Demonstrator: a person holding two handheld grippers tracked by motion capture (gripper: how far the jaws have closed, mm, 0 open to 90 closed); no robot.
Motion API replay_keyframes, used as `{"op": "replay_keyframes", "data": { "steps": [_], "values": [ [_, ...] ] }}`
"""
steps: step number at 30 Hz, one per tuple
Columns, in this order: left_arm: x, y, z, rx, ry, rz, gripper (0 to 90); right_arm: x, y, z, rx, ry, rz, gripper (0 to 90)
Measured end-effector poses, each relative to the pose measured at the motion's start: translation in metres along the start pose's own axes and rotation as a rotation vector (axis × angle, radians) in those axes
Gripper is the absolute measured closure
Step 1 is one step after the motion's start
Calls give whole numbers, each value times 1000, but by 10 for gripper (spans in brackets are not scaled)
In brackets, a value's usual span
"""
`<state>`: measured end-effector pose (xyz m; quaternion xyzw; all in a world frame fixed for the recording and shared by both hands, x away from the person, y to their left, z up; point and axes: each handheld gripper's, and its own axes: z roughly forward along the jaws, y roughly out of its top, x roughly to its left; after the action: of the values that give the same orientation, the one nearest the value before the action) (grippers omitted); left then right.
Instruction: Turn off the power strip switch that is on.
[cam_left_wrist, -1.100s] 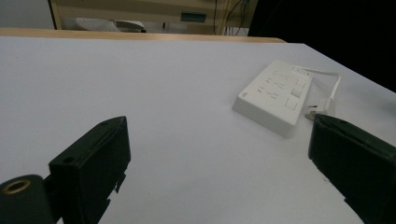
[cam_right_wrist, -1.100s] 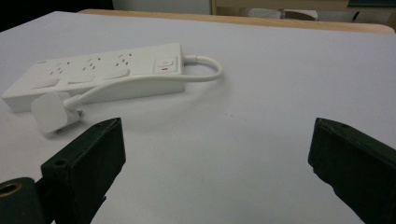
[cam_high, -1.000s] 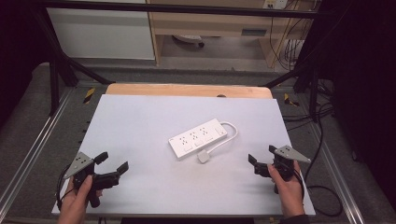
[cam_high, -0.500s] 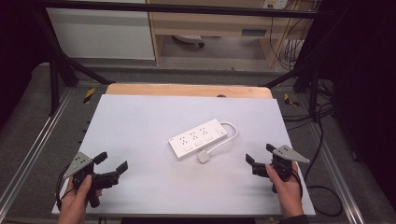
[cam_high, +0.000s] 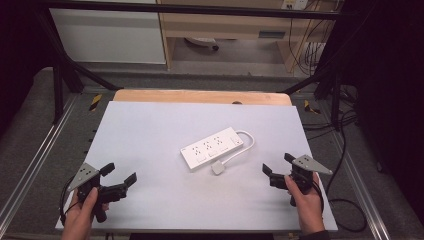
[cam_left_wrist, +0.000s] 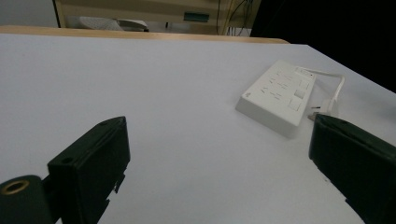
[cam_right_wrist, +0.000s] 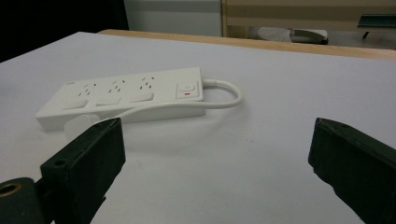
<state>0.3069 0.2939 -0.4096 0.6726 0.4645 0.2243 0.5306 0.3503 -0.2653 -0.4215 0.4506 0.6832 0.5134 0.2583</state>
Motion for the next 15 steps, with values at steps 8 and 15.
{"op": "replay_keyframes", "data": {
  "steps": [8,15],
  "values": [
    [1,0,-2,-7,9,-6,54,3,5,-1,-10,14,-9,46],
    [2,0,-2,-6,11,-8,45,12,10,4,6,41,-39,44]
  ]
}}
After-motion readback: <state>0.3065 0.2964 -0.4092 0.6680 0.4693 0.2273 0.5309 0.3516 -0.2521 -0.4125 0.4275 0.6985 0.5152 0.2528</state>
